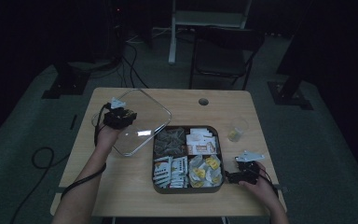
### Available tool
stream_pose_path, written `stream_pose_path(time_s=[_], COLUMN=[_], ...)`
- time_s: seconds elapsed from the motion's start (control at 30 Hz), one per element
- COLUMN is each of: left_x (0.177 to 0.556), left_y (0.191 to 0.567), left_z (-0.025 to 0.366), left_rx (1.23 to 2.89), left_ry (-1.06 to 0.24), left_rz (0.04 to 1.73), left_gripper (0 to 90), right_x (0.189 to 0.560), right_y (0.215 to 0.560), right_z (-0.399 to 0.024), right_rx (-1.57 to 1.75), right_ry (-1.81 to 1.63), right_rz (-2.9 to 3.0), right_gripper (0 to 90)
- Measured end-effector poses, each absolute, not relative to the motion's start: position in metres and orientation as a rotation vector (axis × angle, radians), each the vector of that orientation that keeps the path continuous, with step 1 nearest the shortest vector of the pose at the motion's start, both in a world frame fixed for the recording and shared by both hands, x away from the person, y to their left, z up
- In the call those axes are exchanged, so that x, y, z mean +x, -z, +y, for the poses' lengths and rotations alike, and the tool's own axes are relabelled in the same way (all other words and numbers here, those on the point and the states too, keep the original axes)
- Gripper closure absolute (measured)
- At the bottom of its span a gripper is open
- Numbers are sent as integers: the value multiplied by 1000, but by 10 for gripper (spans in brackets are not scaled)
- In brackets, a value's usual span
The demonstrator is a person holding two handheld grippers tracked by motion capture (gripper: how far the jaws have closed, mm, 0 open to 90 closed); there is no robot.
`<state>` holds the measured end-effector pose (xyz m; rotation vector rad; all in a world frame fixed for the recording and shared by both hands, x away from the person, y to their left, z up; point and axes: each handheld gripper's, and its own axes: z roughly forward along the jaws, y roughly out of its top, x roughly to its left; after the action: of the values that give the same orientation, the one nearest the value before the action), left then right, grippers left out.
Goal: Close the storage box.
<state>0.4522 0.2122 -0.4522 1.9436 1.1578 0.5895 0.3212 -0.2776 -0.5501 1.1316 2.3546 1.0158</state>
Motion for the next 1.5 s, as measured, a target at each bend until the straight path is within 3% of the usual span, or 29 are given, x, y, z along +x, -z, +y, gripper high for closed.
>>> stream_pose_path(time_s=[1.5], left_x=[400], left_y=[437], left_z=[93], left_rx=[2149], left_ry=[-289], left_rz=[560], left_gripper=[595], right_x=[321], right_y=[550], right_z=[-278], right_rx=[1133], right_ry=[-1018], right_rz=[2355], right_gripper=[132])
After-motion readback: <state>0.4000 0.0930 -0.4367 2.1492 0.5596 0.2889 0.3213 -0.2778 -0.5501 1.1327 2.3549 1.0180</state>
